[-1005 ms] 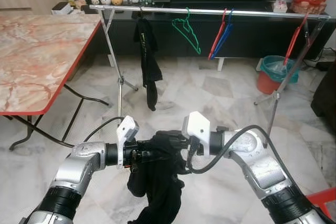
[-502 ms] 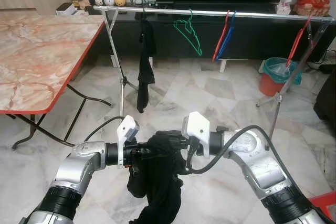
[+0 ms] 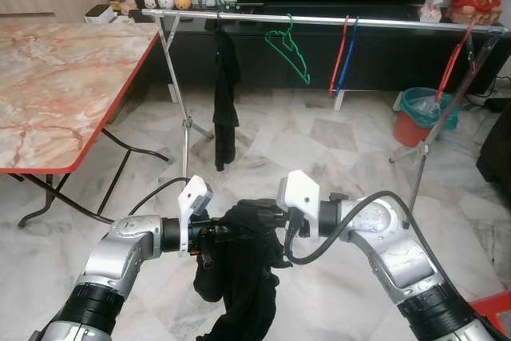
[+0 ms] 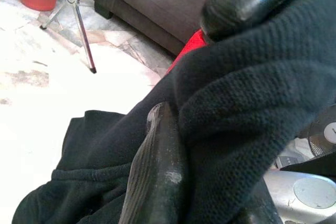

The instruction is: Hang hanger

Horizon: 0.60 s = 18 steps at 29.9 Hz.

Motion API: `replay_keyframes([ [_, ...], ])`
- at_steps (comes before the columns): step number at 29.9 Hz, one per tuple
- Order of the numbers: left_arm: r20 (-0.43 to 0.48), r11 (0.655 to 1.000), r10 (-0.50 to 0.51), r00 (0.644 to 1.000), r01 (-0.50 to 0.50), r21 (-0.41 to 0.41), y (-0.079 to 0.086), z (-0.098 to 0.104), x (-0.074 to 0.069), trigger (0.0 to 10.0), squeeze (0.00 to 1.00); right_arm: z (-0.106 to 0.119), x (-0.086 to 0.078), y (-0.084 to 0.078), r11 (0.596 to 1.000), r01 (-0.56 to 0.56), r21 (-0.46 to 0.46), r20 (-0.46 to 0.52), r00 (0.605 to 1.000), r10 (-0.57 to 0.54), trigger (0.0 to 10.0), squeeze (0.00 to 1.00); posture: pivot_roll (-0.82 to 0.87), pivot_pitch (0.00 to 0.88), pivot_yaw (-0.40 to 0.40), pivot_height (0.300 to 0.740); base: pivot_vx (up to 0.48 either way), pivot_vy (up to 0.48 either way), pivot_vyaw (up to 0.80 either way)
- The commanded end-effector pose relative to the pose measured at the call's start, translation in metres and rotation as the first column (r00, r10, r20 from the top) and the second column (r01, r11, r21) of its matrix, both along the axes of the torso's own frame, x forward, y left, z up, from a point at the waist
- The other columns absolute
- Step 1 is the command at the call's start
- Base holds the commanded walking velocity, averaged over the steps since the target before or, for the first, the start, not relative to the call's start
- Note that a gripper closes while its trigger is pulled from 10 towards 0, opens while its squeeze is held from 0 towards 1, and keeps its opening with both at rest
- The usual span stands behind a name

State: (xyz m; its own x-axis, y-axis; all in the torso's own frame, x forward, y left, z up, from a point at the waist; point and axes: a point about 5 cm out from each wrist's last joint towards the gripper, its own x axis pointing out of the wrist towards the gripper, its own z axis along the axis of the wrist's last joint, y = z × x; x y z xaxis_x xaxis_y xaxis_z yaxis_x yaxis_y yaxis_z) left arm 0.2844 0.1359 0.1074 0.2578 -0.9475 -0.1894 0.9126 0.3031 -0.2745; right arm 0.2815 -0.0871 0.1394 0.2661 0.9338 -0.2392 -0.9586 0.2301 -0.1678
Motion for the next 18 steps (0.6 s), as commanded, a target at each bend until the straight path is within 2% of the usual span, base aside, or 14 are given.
replay_keyframes([
  [1,0.019,1.000,-0.002,1.000,0.002,-0.008,0.000,0.005,0.000,0.0,0.00,0.000,-0.001,0.001,1.000,-0.010,0.013,-0.012,1.000,0.010,10.0,1.00,-0.08,0.000,0.039,0.740,0.000,0.000,0.00],
  [8,0.021,1.000,-0.003,1.000,0.003,-0.009,0.001,0.006,0.000,0.0,0.00,-0.016,-0.004,-0.011,0.997,0.004,-0.082,-0.031,0.999,-0.007,10.0,1.00,-0.08,0.000,0.041,0.740,0.000,0.000,0.00],
  [12,0.021,1.000,-0.009,1.000,0.010,-0.010,0.001,0.006,-0.001,0.0,0.00,-0.028,-0.003,-0.025,0.984,0.064,-0.169,-0.031,0.997,-0.070,10.0,1.00,-0.09,0.000,0.042,0.740,0.000,0.000,0.00],
  [18,0.018,1.000,-0.015,1.000,0.015,-0.011,0.000,0.005,-0.001,0.0,0.00,-0.038,0.000,-0.041,0.960,0.148,-0.238,-0.034,0.986,-0.161,10.0,1.00,-0.09,0.000,0.043,0.740,0.000,0.000,0.00],
])
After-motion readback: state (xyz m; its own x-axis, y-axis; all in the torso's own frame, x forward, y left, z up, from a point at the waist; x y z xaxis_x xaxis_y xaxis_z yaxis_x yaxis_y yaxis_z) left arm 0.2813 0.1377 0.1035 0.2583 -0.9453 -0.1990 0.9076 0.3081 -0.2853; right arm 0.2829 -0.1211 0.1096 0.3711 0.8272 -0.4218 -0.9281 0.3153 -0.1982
